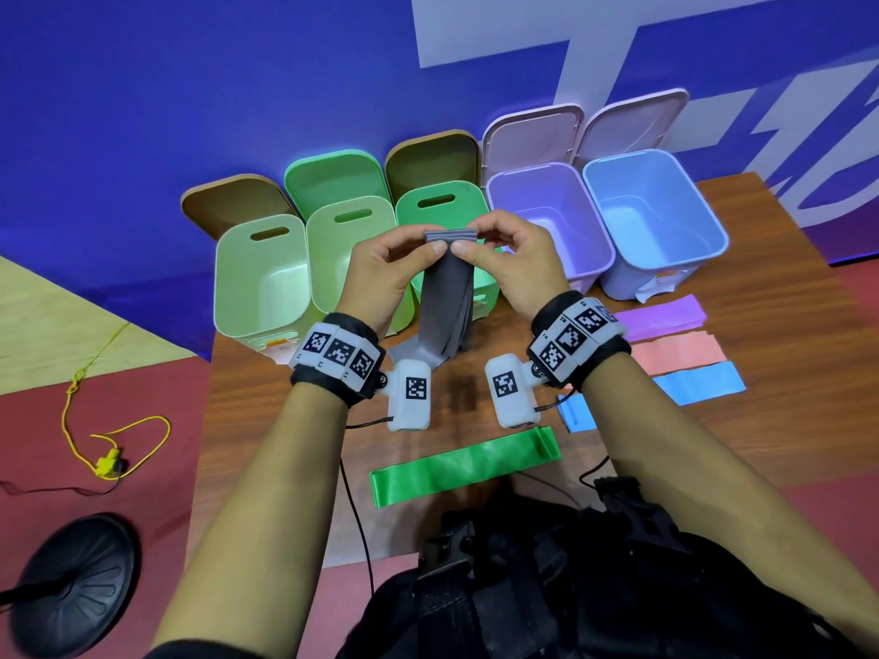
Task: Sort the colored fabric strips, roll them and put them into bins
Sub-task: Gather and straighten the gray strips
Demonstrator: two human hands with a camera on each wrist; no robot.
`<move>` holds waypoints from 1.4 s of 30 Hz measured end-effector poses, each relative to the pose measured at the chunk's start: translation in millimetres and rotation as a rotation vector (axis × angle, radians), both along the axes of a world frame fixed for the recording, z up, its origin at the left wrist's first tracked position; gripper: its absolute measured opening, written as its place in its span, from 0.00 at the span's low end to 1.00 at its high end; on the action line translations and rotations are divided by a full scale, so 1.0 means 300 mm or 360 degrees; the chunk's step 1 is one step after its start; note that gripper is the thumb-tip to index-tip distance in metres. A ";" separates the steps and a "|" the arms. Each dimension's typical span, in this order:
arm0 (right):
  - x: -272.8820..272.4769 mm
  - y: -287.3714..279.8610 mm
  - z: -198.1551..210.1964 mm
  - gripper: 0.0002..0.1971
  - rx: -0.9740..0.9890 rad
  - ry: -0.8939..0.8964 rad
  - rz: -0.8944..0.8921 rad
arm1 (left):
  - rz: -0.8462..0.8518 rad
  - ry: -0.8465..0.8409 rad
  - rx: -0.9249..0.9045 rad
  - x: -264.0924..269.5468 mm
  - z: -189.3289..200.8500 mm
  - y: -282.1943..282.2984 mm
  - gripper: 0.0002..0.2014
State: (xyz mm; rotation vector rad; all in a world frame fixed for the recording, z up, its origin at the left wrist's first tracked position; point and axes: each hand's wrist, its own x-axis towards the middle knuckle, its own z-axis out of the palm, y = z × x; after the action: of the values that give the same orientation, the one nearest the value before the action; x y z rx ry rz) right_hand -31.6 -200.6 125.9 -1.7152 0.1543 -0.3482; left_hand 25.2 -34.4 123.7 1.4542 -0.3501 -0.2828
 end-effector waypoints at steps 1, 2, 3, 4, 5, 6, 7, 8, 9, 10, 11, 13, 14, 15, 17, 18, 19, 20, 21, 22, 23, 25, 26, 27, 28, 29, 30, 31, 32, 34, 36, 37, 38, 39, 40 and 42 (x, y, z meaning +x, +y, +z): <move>-0.001 0.002 0.003 0.06 0.0001 -0.0003 -0.0015 | -0.0013 0.0011 -0.0009 -0.001 -0.005 0.003 0.09; -0.001 0.003 0.006 0.06 0.0014 -0.0006 -0.0024 | -0.0030 0.0025 -0.0017 0.000 -0.009 0.006 0.09; 0.000 0.006 0.008 0.07 0.0040 -0.0005 -0.0027 | -0.0042 0.0041 -0.0019 0.001 -0.014 0.008 0.10; 0.001 0.009 0.009 0.08 0.0067 0.0004 -0.0030 | -0.0051 0.0049 -0.0014 0.002 -0.019 0.010 0.10; 0.000 0.012 0.010 0.09 0.0093 0.0016 -0.0031 | -0.0052 0.0049 -0.0002 0.002 -0.025 0.011 0.10; -0.002 0.014 0.009 0.09 0.0116 0.0027 -0.0030 | -0.0048 0.0047 0.0012 0.002 -0.029 0.011 0.10; -0.005 0.015 0.009 0.09 0.0140 0.0035 -0.0025 | -0.0040 0.0050 0.0025 0.000 -0.030 0.011 0.10; -0.010 0.015 0.010 0.08 0.0158 0.0044 -0.0014 | -0.0035 0.0060 0.0034 -0.003 -0.031 0.011 0.09; -0.014 0.015 0.010 0.08 0.0173 0.0058 -0.0001 | -0.0031 0.0072 0.0039 -0.004 -0.030 0.010 0.08; -0.018 0.014 0.009 0.07 0.0181 0.0077 0.0014 | -0.0031 0.0081 0.0045 -0.006 -0.030 0.009 0.08; -0.020 0.013 0.006 0.06 0.0188 0.0094 0.0030 | -0.0033 0.0085 0.0055 -0.006 -0.030 0.007 0.08; -0.021 0.011 -0.002 0.07 0.0201 0.0099 0.0063 | -0.0024 0.0080 0.0095 -0.008 -0.032 0.001 0.07; -0.020 0.009 -0.005 0.07 0.0193 0.0094 0.0060 | -0.0019 0.0070 0.0120 -0.008 -0.032 -0.003 0.07; -0.018 0.006 -0.006 0.07 0.0179 0.0090 0.0041 | -0.0020 0.0061 0.0143 -0.007 -0.034 -0.007 0.07; -0.015 -0.004 -0.007 0.05 0.0183 0.0086 -0.0009 | -0.0038 0.0074 0.0154 -0.001 -0.041 -0.011 0.07; -0.014 -0.010 -0.008 0.05 0.0207 0.0082 -0.0027 | -0.0046 0.0099 0.0151 0.004 -0.048 -0.010 0.06; -0.013 -0.015 -0.010 0.05 0.0234 0.0081 -0.0040 | -0.0049 0.0128 0.0165 0.010 -0.057 -0.009 0.05; -0.013 -0.019 -0.012 0.05 0.0256 0.0087 -0.0052 | -0.0051 0.0156 0.0200 0.016 -0.070 -0.007 0.05; -0.012 -0.024 -0.015 0.05 0.0271 0.0097 -0.0063 | -0.0053 0.0179 0.0250 0.021 -0.084 -0.006 0.05; -0.011 -0.029 -0.019 0.05 0.0280 0.0105 -0.0076 | -0.0055 0.0194 0.0303 0.025 -0.100 -0.006 0.04; -0.009 -0.034 -0.022 0.05 0.0286 0.0110 -0.0092 | -0.0052 0.0198 0.0365 0.031 -0.120 -0.008 0.05; -0.004 -0.047 -0.030 0.05 0.0299 0.0122 -0.0127 | -0.0055 0.0186 0.0527 0.048 -0.169 -0.012 0.05; -0.001 -0.055 -0.033 0.06 0.0305 0.0129 -0.0140 | -0.0073 0.0177 0.0620 0.061 -0.202 -0.013 0.06; 0.002 -0.061 -0.037 0.06 0.0304 0.0139 -0.0151 | -0.0103 0.0179 0.0712 0.075 -0.236 -0.013 0.08; 0.005 -0.068 -0.040 0.07 0.0300 0.0155 -0.0162 | -0.0134 0.0197 0.0795 0.089 -0.270 -0.013 0.09; 0.009 -0.072 -0.044 0.07 0.0295 0.0173 -0.0171 | -0.0162 0.0223 0.0871 0.102 -0.302 -0.013 0.10; 0.013 -0.077 -0.048 0.07 0.0292 0.0189 -0.0176 | -0.0190 0.0247 0.0933 0.115 -0.332 -0.015 0.10; 0.017 -0.082 -0.052 0.07 0.0286 0.0206 -0.0179 | -0.0213 0.0268 0.0988 0.127 -0.360 -0.019 0.10; 0.020 -0.087 -0.054 0.08 0.0277 0.0223 -0.0179 | -0.0234 0.0289 0.1035 0.137 -0.387 -0.024 0.10; 0.028 -0.105 -0.058 0.09 0.0262 0.0253 -0.0177 | -0.0275 0.0352 0.1124 0.152 -0.439 -0.034 0.08; 0.037 -0.125 -0.057 0.08 0.0269 0.0284 -0.0187 | -0.0321 0.0399 0.1220 0.172 -0.496 -0.038 0.06; 0.044 -0.136 -0.057 0.06 0.0278 0.0294 -0.0196 | -0.0345 0.0397 0.1287 0.183 -0.523 -0.039 0.06; 0.049 -0.145 -0.054 0.04 0.0293 0.0295 -0.0199 | -0.0366 0.0392 0.1354 0.194 -0.549 -0.040 0.05; 0.057 -0.152 -0.054 0.03 0.0310 0.0296 -0.0206 | -0.0380 0.0396 0.1412 0.202 -0.571 -0.042 0.05; 0.066 -0.157 -0.053 0.03 0.0324 0.0305 -0.0216 | -0.0392 0.0403 0.1454 0.208 -0.589 -0.046 0.04; 0.082 -0.157 -0.056 0.04 0.0308 0.0338 -0.0219 | -0.0418 0.0425 0.1503 0.213 -0.615 -0.053 0.03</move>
State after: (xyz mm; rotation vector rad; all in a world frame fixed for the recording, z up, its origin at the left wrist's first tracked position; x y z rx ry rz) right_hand -6.9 -247.8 109.2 -1.5504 0.4492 -0.2427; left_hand 89.1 -50.5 -60.9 2.2571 -0.1844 -0.9347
